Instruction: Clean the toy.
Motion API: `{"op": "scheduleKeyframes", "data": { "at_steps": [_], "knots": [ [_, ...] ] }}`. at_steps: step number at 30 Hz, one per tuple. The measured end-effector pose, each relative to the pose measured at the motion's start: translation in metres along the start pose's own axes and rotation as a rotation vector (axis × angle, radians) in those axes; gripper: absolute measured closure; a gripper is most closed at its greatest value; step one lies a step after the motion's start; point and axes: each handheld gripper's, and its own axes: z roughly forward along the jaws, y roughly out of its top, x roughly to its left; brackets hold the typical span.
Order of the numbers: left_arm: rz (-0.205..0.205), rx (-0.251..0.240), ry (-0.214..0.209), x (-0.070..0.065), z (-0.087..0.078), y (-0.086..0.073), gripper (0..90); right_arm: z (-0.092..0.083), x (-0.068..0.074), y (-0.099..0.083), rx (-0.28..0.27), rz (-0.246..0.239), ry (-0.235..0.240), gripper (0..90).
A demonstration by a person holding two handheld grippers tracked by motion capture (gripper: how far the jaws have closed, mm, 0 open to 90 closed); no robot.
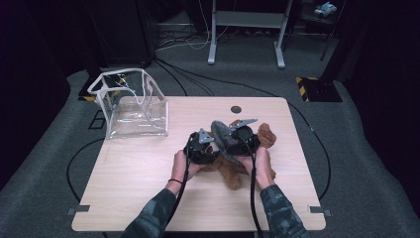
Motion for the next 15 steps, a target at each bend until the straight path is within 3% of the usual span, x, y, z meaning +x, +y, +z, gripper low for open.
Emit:
{"op": "scheduleKeyframes", "data": {
  "at_steps": [4, 6, 8, 12, 13, 15],
  "knots": [
    [-0.016, 0.019, 0.003, 0.002, 0.003, -0.002, 44.1, 0.006, 0.005, 0.0, 0.002, -0.015, 0.008, 66.5],
    [-0.023, 0.018, 0.02, 0.001, 0.005, -0.001, 42.9, 0.003, 0.007, 0.008, -0.055, -0.004, 0.013, 69.9],
    [-0.021, 0.015, 0.046, -0.002, 0.008, 0.0, 42.6, 0.006, 0.01, 0.017, -0.078, -0.008, 0.03, 70.4],
    [-0.038, 0.023, 0.07, -0.003, 0.01, -0.001, 41.3, 0.031, 0.011, 0.027, 0.019, -0.03, -0.008, 71.5],
    [-0.038, 0.022, 0.074, -0.003, 0.011, -0.001, 41.3, 0.036, 0.009, 0.027, 0.034, -0.001, -0.014, 71.8],
    [-0.037, 0.017, 0.088, -0.005, 0.013, -0.001, 41.2, 0.042, 0.0, 0.025, 0.038, 0.012, -0.011, 72.5]
  ]
}}
